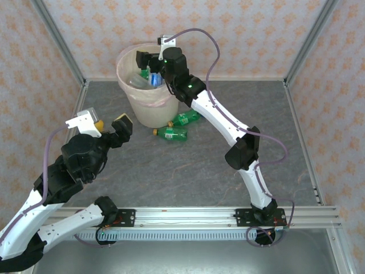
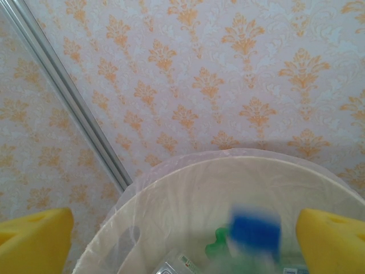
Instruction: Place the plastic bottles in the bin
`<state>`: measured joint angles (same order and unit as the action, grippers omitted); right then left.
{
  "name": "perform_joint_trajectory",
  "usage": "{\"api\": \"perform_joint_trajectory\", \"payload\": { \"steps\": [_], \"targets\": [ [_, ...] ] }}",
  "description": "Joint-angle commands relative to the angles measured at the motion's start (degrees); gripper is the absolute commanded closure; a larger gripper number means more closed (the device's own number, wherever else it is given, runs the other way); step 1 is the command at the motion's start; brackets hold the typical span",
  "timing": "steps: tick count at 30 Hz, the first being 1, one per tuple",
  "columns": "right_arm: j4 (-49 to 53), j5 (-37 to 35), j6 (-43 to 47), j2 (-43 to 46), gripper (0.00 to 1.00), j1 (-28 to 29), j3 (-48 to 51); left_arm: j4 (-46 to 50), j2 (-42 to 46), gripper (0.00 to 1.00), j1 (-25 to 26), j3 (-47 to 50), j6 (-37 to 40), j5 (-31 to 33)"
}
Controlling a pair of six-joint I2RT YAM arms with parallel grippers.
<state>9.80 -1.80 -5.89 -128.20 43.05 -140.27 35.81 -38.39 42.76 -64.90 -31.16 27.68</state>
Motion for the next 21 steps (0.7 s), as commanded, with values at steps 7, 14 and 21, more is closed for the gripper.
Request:
{"api": "perform_joint_trajectory", "payload": {
  "steps": [7, 14, 21],
  "targets": [
    [-0.7, -1.5, 0.8, 2.1, 0.0, 0.3, -1.9, 0.8, -0.1, 0.01, 0.3, -1.3, 1.3, -0.2],
    [0.7, -2.5, 1.0, 3.4, 0.0, 0.3, -1.6, 0.3, -0.1, 0.01, 0.4, -0.4, 1.2, -0.8],
    [1.9, -5.3, -0.2, 8.8, 0.0, 0.3, 3.8, -1.1, -0.7, 0.01, 0.4, 1.9, 0.9, -3.5]
  ]
}}
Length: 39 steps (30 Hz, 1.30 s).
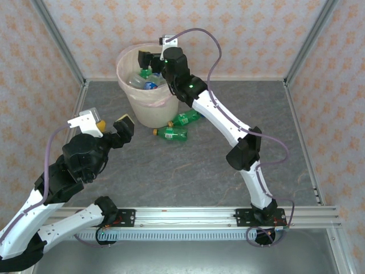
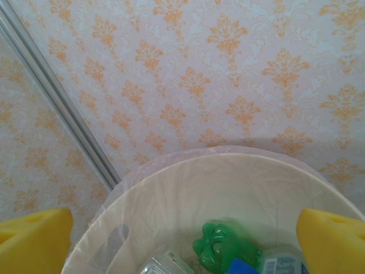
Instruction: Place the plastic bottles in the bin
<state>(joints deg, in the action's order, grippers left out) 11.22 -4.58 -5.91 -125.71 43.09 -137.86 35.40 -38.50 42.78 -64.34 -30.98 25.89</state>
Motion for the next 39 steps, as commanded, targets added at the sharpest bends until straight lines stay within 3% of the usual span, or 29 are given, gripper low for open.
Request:
{"api": "perform_joint_trajectory", "payload": {
  "steps": [1, 7, 15, 19, 27, 32, 39],
  "targets": [
    [0.5, -2.9, -0.6, 7.4, 0.0, 0.2, 2.6, -0.9, -0.6, 0.01, 0.3, 1.7, 0.8, -1.9],
    [-1.0, -4.7, -1.8, 16.5, 0.0, 0.2, 15.7, -4.4, -0.3, 0.01, 0.3, 5.7, -0.1, -4.7],
    [-11.9, -11.1, -2.6, 32.6, 0.0, -0.2, 42.2, -9.2, -1.0, 0.01, 0.4, 11.5, -2.3, -10.4],
    [-11.8, -12.7, -4.6, 35.7, 0.0, -2.9, 48.0, -11.9, -1.9, 0.01, 0.3, 13.2, -4.3, -13.0],
    [-11.0, -7.7, -9.4, 35.5, 0.01, -11.5, 54.5, -15.1, -5.6, 0.01, 0.4, 12.9, -4.5, -16.3],
    [-10.2, -1.5, -11.7, 31.4, 0.04, -16.7, 55.2, -16.5, -7.8, 0.01, 0.3, 11.9, -4.3, -18.3],
    [-6.6, 3.8, -12.2, 21.9, 0.08, -19.8, 50.7, -17.6, -10.2, 0.01, 0.3, 9.9, -3.8, -19.1]
  ]
}}
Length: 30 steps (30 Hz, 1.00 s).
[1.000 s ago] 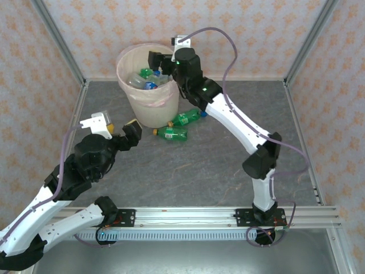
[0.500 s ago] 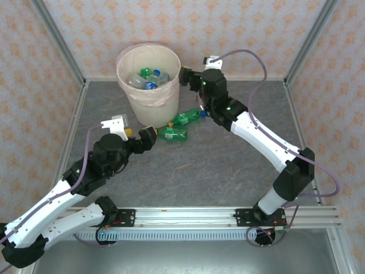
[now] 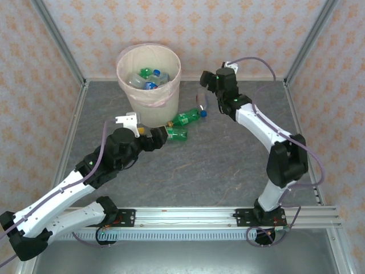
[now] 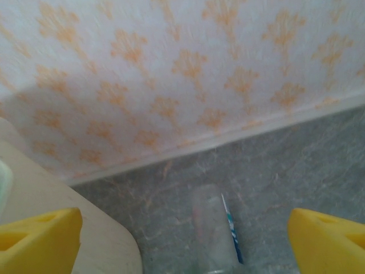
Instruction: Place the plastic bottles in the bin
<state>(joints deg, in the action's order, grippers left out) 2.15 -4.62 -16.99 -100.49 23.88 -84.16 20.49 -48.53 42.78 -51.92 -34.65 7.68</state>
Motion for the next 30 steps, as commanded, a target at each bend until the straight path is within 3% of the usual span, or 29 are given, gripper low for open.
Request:
{"api": "perform_joint_trajectory", "payload": {
  "steps": [1, 8, 16, 30],
  "targets": [
    [3.7, 4.4, -1.2, -5.2, 0.09, -1.0, -4.4, -3.0, -0.5, 0.01, 0.4, -2.8, 0.0, -1.0],
    [10.7, 6.5, -0.4, -16.9, 0.18, -1.6, -15.2, -3.0, -2.5, 0.01, 0.3, -5.0, 0.1, -1.7],
    [15.2, 6.7, 0.3, -25.9, 0.19, -1.7, -23.7, -2.6, -2.2, 0.01, 0.3, -5.2, 0.0, -1.3],
    [19.2, 7.3, 0.6, -34.8, 0.18, -1.7, -28.8, -1.7, -1.0, 0.01, 0.3, -4.9, -0.2, -0.6]
  ]
}}
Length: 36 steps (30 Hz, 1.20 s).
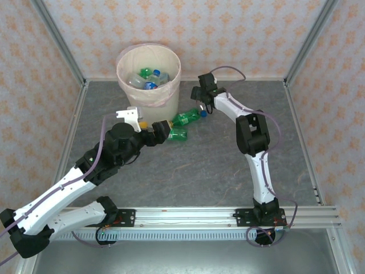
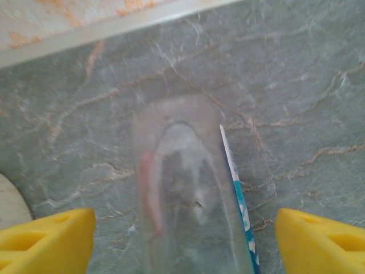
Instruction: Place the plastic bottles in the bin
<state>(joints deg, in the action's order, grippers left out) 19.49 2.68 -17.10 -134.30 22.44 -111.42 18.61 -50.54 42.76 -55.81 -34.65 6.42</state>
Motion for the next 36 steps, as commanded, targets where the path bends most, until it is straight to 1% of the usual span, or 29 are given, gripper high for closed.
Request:
{"api": "perform_joint_trajectory", "payload": {
  "steps": [1, 7, 13, 18, 28, 36],
  "targets": [
    [1.9, 0.0, 0.8, -1.4, 0.18, -0.2, -1.4, 0.2, 1.1, 0.01, 0.4, -0.9, -0.2, 0.7],
    [2.3, -0.1, 1.3, -2.8, 0.24, -0.3, -1.4, 0.3, 1.3, 0.01, 0.4, -0.7, -0.5, 0.7],
    [2.2, -0.3, 1.8, -2.7, 0.33, -0.2, -0.9, 0.5, 1.5, 0.01, 0.4, -0.7, -0.6, 0.8],
    [1.8, -1.3, 2.0, -1.8, 0.45, -0.2, 0.1, 0.5, 1.7, 0.01, 0.3, -0.5, -0.6, 0.9],
    [-0.8, -4.5, 1.8, 3.2, 0.47, -0.2, 4.0, 0.8, 2.1, 0.01, 0.4, -0.6, -0.5, 1.2],
    [-2.6, -9.2, 2.8, 10.8, 0.47, -0.2, 8.9, 0.9, 2.5, 0.01, 0.4, -0.8, -0.2, 2.4]
  ]
}}
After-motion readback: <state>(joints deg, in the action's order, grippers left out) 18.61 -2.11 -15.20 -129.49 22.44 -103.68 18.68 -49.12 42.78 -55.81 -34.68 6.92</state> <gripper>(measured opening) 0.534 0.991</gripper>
